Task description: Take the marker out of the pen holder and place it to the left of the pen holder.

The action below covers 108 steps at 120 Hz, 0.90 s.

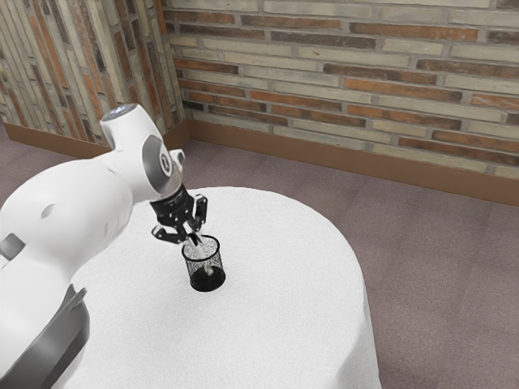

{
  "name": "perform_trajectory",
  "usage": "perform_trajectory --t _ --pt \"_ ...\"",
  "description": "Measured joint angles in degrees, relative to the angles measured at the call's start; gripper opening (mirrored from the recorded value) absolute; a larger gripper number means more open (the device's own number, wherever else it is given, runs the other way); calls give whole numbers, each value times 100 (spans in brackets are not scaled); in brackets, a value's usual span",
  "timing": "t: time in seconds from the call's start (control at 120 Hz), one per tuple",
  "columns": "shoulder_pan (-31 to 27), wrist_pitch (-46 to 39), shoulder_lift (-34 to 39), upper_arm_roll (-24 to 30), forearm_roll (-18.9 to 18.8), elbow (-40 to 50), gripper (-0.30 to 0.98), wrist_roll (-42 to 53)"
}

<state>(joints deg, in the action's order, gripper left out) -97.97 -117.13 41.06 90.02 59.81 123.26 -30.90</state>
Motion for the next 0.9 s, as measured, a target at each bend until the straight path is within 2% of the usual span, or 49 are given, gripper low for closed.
perform_trajectory --t 0.1,0.267,0.4,0.55,0.667,0.767,0.9 --pt "22 1 8 -100 -95 -27 -6 -28" --pt "160 34 9 -647 -381 -95 -8 -79" --pt "211 139 9 -1149 -789 -447 -9 -121" --pt "-81 218 1 -1219 -1380 -906 -9 -194" --pt "-826 235 -42 -873 -1762 -1288 -9 -244" --pt "-1631 265 -197 -241 -1835 -1507 -9 -276" --pt "-3514 1019 -354 887 -1569 -2414 -9 -301"
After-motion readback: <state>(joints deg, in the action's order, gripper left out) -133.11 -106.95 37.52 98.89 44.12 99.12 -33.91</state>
